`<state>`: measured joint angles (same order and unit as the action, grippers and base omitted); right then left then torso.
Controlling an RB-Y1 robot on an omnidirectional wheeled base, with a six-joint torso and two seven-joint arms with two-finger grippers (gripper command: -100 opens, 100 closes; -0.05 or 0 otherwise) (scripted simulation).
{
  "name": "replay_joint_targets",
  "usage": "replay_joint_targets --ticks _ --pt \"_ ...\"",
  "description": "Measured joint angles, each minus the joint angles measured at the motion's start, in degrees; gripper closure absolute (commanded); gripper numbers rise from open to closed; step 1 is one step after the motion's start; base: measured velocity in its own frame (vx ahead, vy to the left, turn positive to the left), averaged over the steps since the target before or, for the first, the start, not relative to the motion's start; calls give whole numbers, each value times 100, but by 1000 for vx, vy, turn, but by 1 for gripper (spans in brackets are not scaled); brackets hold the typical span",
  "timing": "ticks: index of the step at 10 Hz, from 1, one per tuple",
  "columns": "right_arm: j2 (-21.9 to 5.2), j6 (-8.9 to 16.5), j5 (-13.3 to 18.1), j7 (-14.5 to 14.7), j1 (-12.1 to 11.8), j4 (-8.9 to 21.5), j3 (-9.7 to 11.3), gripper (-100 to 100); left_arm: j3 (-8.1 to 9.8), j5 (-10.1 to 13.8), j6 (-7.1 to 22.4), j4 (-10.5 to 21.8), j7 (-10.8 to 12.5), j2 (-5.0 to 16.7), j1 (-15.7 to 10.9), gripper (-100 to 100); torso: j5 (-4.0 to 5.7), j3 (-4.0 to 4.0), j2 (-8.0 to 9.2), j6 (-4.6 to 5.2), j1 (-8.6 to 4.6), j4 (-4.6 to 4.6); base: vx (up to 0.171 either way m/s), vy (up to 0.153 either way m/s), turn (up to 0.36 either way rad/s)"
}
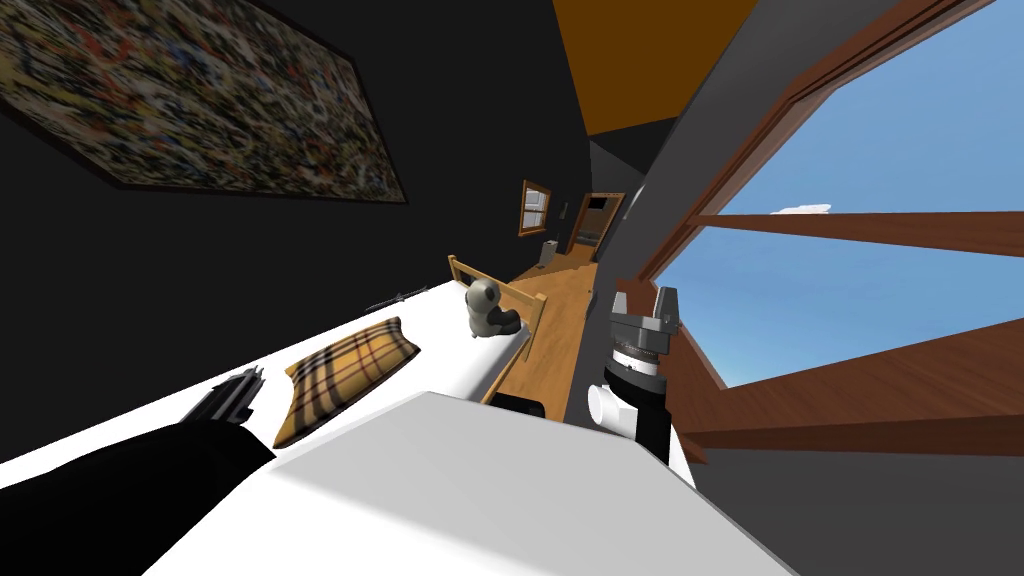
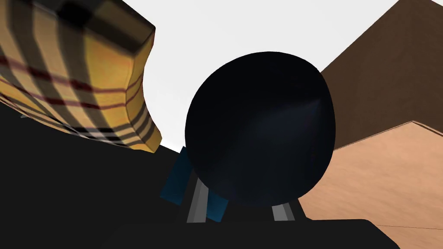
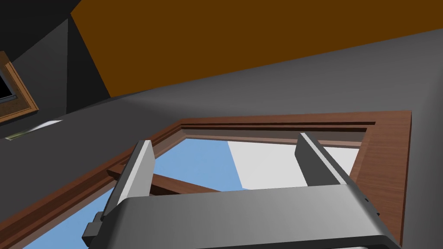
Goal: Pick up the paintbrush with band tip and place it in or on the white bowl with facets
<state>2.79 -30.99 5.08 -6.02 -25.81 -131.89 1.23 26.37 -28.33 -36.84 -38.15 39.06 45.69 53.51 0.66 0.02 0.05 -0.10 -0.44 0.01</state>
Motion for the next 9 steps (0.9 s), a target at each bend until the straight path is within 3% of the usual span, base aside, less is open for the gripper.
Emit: replay_joint_targets --ticks 1,4,6,9 --pt "0 0 0 0 0 0 0 0 100 0 -143 171 89 81 -5 100 8 -2 -3 1 -7 -1 6 28 -10" --pt "0 0 0 0 0 0 0 0 286 19 -144 -198 342 69 372 100 18 -3 -4 0 -28 -3 14 19 -12" --pt "0 0 0 0 0 0 0 0 432 10 -308 -291 619 167 608 100 18 -8 -13 9 -30 -4 32 15 -12" --pt "0 0 0 0 0 0 0 0 503 -29 -551 -510 866 221 927 100 17 -19 -32 20 -46 -6 50 -5 -3"
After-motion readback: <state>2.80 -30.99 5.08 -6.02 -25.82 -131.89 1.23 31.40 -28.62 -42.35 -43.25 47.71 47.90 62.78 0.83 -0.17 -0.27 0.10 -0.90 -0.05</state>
